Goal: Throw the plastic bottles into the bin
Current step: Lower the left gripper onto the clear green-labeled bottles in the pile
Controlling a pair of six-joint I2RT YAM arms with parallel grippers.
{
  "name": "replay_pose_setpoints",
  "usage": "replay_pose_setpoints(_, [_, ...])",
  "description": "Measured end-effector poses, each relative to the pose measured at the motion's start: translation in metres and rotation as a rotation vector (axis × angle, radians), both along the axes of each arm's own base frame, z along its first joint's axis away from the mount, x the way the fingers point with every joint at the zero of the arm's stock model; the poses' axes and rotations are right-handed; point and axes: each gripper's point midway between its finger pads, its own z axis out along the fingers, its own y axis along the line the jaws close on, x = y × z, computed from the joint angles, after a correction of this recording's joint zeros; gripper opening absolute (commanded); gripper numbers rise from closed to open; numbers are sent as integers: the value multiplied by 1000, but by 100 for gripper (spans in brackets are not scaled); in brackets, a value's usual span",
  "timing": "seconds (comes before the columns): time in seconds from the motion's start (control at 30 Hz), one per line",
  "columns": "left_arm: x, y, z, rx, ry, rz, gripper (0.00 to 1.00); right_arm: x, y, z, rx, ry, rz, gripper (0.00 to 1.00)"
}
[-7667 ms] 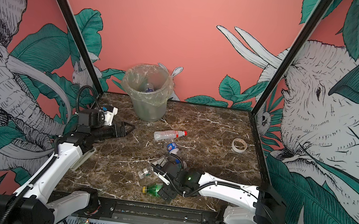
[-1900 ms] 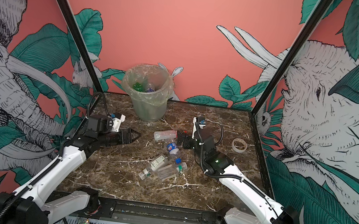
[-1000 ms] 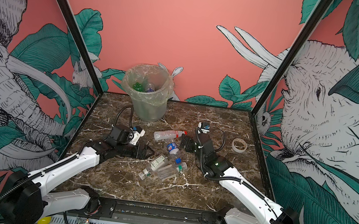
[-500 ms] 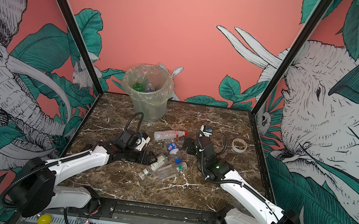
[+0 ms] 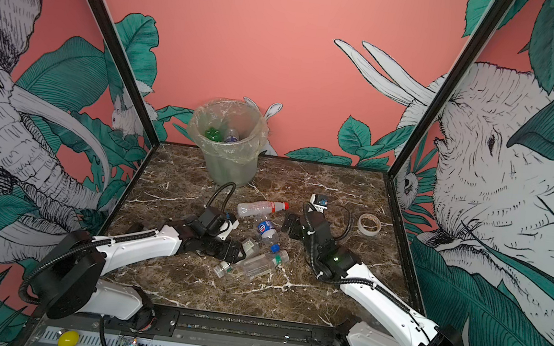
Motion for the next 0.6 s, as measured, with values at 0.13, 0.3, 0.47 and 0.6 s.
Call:
replay_pose_setpoints(0.13, [-2,-8,-1,22,-13,-29,95,0,0,0,0,0,0,99])
replay_pose_setpoints(0.3, [4,-8,-2,59,-38,-21,92,0,0,0,0,0,-1,99])
replay_pose_setpoints(0.47, [11,-3,-5,104,-56,-9,89,1,-1,0,0,0,-5,99])
replay_pose_setpoints(0.6, [13,-4,-9,124,-61,-12,86,1,-2,0,0,-1,-6,99])
